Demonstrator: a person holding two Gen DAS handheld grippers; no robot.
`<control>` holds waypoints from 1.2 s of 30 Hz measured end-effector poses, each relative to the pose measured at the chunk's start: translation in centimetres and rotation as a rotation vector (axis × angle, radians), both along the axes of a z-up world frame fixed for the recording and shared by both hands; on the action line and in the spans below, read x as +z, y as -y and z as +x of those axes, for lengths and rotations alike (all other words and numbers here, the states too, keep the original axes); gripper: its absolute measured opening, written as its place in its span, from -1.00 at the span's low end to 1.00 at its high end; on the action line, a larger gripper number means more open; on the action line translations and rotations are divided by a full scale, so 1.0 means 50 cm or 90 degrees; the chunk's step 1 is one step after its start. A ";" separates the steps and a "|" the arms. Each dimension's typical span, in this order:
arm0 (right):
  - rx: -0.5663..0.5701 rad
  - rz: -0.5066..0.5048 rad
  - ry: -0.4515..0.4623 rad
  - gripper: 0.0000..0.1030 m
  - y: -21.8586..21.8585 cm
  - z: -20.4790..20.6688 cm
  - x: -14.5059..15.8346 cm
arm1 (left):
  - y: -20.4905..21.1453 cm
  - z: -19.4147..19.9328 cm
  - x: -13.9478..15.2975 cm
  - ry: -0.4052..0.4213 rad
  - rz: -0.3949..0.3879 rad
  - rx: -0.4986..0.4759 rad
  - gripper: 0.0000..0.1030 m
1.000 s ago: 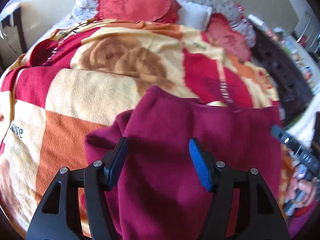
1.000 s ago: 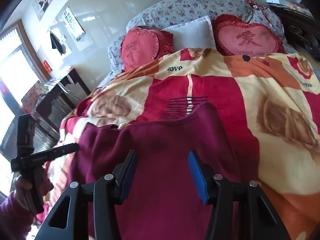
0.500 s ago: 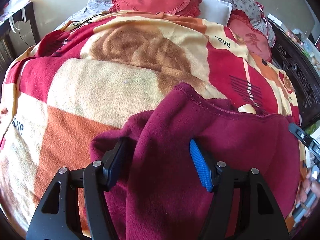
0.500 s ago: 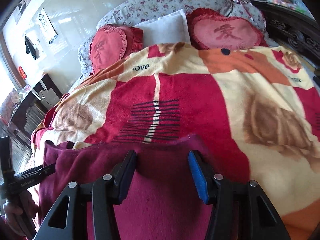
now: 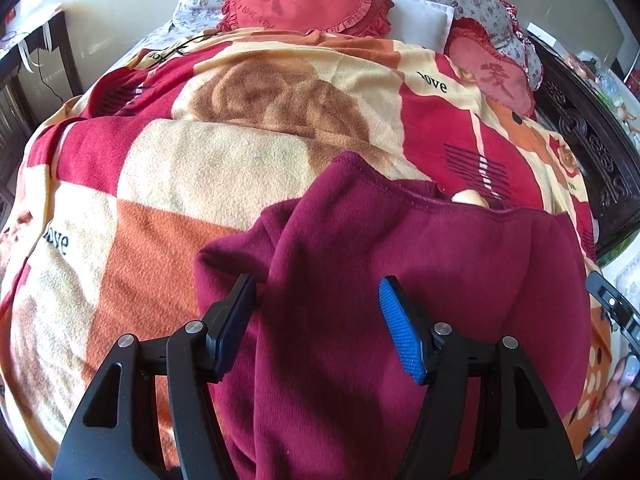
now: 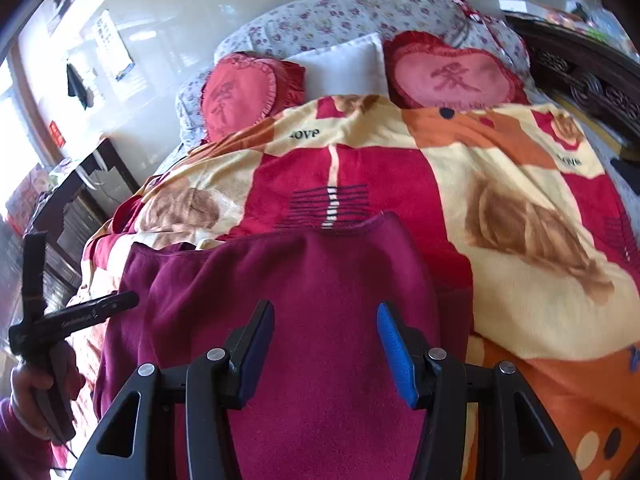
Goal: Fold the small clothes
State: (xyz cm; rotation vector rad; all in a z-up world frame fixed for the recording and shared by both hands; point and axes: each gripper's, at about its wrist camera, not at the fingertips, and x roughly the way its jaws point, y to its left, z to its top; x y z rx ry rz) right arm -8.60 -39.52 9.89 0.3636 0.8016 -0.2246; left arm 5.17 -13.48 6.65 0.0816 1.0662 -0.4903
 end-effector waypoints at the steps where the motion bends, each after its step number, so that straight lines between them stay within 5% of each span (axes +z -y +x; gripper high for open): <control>1: -0.005 0.005 -0.004 0.00 0.002 0.001 -0.005 | -0.002 -0.004 0.001 0.002 0.002 -0.001 0.25; 15: -0.042 0.003 -0.051 0.01 0.028 0.009 -0.070 | -0.034 -0.034 -0.023 -0.021 0.021 0.003 0.25; 21: -0.045 0.004 -0.056 0.01 0.020 -0.002 -0.042 | -0.062 -0.055 -0.028 -0.031 0.020 0.005 0.25; 36: 0.036 0.004 -0.073 0.02 -0.085 -0.013 -0.044 | -0.133 -0.141 -0.054 -0.078 -0.004 0.014 0.25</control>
